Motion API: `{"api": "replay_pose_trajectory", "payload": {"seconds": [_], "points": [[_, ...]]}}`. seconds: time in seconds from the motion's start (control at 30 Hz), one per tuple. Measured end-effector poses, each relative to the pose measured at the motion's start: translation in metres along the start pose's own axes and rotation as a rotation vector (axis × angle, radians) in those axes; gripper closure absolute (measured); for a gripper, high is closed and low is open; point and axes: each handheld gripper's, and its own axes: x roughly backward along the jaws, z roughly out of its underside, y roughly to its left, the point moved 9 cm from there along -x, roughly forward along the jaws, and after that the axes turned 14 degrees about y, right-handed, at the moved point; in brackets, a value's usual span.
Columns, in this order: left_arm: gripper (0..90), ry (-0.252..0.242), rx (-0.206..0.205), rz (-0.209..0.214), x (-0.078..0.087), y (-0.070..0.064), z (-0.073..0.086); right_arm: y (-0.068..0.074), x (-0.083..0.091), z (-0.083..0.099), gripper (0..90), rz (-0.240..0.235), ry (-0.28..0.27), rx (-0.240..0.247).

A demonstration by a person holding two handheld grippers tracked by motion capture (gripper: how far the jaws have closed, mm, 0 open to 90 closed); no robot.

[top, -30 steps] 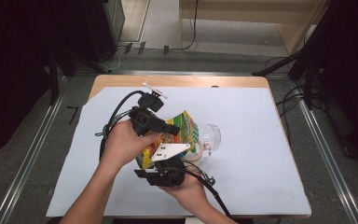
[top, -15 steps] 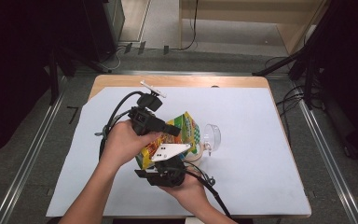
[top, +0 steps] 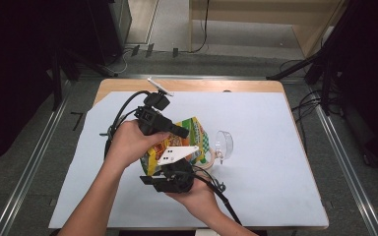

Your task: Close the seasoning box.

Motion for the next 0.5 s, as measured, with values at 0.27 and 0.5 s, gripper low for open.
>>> {"api": "replay_pose_trajectory", "payload": {"seconds": [0.27,0.5], "points": [[79.4,-0.011,0.003,-0.003,-0.0029,0.0064,0.0022,-0.0011,-0.0037,0.003,71.2,-0.001,0.005,0.012],[79.4,-0.016,-0.001,0.001,-0.0036,0.0055,0.0032,-0.0002,-0.0034,0.0043,71.2,0.0,0.003,0.011]]}}
